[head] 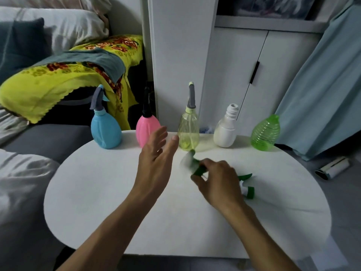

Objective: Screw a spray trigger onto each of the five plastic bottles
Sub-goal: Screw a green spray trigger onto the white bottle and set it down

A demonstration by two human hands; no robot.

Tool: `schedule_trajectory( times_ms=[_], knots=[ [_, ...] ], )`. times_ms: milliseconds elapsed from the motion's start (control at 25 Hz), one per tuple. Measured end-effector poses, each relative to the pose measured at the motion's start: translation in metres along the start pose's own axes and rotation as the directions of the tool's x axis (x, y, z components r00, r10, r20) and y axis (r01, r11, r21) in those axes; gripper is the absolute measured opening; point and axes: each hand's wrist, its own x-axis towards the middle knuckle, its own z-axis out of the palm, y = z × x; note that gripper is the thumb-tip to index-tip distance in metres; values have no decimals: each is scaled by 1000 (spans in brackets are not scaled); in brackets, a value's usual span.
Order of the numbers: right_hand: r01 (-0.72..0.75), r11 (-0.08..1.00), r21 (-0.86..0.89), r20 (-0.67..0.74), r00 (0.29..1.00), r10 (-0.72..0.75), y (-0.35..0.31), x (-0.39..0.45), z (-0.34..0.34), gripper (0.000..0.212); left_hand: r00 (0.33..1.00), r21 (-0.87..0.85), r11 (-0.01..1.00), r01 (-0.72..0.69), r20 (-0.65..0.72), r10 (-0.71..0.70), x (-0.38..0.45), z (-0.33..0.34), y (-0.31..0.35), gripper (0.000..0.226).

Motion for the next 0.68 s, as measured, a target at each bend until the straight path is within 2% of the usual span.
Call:
schedule_trajectory(
  times_ms=[80, 160, 320, 480, 600, 680],
  knots=[
    [-22, 973, 228, -110, 993, 48, 7, 5, -29, 25, 995, 47, 995, -88, -35, 90, -2, 2, -4, 54],
    [-66, 898, 436, -182, 970, 160, 24, 9, -59, 24, 986, 148, 975, -163, -10, 167, -2, 17, -9, 49],
    [-93, 663, 743, -253, 878, 407, 63, 15, -101, 18, 982, 216, 963, -161, 133, 134, 29, 89, -11, 63],
    [-20, 528, 849, -278, 833, 478, 84, 19, -121, 18, 988, 282, 955, -97, 143, 58, 75, 162, -26, 89],
    [-12, 472, 881, -269, 809, 522, 97, 23, -127, 23, 996, 325, 945, 32, 67, -57, 103, 191, -45, 105],
    [-26, 465, 885, -256, 806, 534, 102, 25, -129, 26, 994, 355, 932, 67, 57, -93, 118, 200, -60, 117]
  ],
)
